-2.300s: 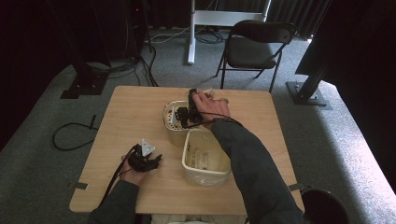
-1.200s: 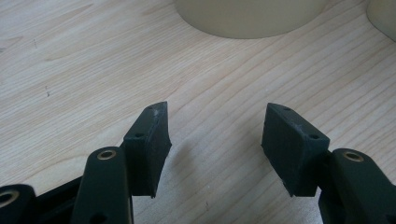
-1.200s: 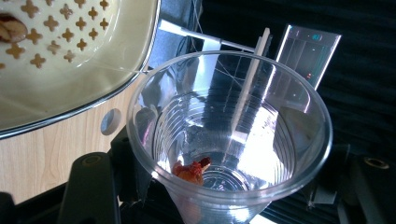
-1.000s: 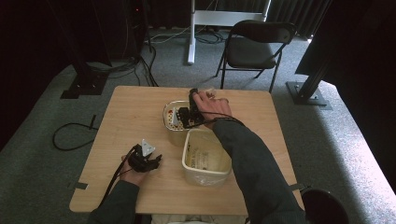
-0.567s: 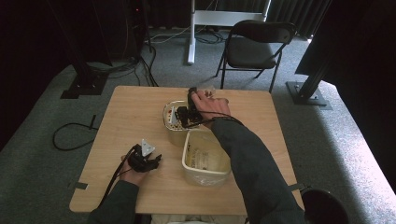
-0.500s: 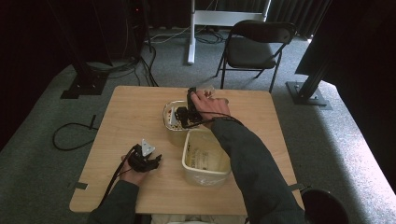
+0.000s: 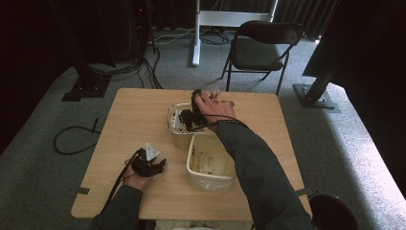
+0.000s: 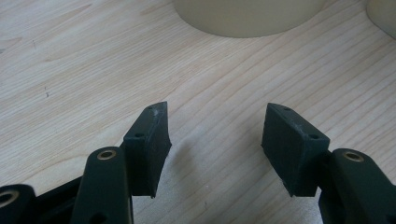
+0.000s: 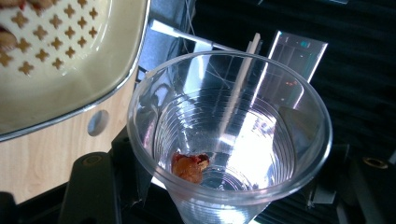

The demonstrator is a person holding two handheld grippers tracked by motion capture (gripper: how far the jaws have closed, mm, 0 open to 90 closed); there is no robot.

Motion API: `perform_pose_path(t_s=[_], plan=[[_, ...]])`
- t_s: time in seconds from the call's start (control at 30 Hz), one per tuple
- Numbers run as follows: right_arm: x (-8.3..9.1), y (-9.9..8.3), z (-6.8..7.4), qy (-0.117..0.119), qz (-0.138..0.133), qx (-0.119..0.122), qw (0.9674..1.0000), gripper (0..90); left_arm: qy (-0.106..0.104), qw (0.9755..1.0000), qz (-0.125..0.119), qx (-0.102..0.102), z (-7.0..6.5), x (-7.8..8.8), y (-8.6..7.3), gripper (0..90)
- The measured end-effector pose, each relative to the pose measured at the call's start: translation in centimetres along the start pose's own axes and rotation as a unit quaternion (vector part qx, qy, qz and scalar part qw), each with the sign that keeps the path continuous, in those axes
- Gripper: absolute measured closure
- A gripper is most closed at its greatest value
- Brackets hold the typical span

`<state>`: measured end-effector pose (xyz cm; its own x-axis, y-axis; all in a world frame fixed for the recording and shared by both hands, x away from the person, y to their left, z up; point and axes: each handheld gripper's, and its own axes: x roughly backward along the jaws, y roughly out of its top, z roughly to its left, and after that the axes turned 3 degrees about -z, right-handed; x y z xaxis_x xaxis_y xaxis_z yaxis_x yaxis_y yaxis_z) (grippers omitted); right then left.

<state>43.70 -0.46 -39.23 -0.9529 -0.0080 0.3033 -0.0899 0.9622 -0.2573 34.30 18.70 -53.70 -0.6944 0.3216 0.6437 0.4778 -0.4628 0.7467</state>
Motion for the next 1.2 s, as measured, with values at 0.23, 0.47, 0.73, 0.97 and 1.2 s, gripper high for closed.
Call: perform_pose_path(t_s=[0.23,0.47,0.73,0.97,1.2], plan=[[-0.01,0.19,-0.22,0.0,-0.001,-0.011,0.9999,32.6,0.0,1.0,0.002,-0.001,-0.05,-0.07,-0.01,42.1],[0.05,0.21,0.36,0.002,-0.001,0.013,0.9999,32.5,-0.001,1.0,0.002,-0.001,-0.05,-0.18,0.01,42.1],[0.14,0.21,0.37,0.003,-0.004,0.016,0.9999,32.5,-0.001,1.0,0.002,0.0,-0.03,-0.18,0.01,42.1],[0.15,0.51,0.56,0.001,-0.003,0.022,0.9998,32.4,0.0,1.0,0.002,-0.002,-0.02,-0.1,0.03,42.1],[0.19,0.56,0.35,-0.001,-0.004,0.021,0.9998,32.4,0.0,1.0,0.002,-0.002,-0.03,-0.11,0.03,42.1]])
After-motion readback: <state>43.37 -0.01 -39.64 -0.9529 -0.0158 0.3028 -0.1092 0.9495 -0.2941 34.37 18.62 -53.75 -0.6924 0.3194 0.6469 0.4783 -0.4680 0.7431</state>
